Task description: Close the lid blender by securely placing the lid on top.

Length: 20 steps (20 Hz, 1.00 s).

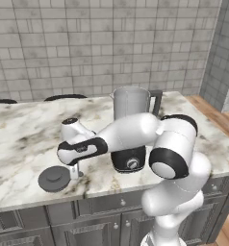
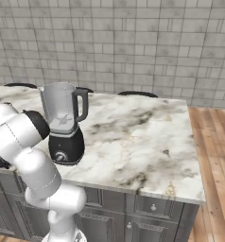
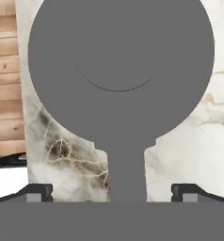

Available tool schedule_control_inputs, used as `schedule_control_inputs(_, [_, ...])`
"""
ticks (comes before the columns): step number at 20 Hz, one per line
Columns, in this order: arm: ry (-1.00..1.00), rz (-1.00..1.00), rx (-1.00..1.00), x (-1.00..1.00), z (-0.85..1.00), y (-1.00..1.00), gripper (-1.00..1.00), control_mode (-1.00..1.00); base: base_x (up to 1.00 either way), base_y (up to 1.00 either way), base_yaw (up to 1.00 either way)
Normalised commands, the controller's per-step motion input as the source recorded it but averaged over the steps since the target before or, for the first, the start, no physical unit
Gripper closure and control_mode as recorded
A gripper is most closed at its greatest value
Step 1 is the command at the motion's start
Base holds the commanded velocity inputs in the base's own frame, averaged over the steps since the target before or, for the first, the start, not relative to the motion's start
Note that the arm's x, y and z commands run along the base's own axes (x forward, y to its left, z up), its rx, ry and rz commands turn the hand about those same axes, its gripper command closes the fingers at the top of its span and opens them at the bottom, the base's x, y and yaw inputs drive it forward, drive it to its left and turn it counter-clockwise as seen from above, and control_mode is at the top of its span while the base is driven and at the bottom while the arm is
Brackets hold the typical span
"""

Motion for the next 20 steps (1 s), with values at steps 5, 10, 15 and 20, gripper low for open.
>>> schedule_control_inputs(5, [0.00, 0.07, 0.00, 0.11, -0.23, 0.00, -1.00, -1.00, 0.00, 0.00, 0.00])
schedule_control_inputs(10, [0.00, 0.08, 0.00, 0.00, -0.28, 0.00, -1.00, -1.00, 0.00, 0.00, 0.00])
schedule_control_inputs(15, [0.00, 0.05, 0.00, 0.00, -0.30, 0.00, -1.00, -1.00, 0.00, 0.00, 0.00])
schedule_control_inputs(20, [0.00, 0.02, 0.00, 0.00, -0.32, 0.00, 1.00, -1.00, 0.00, 0.00, 0.00])
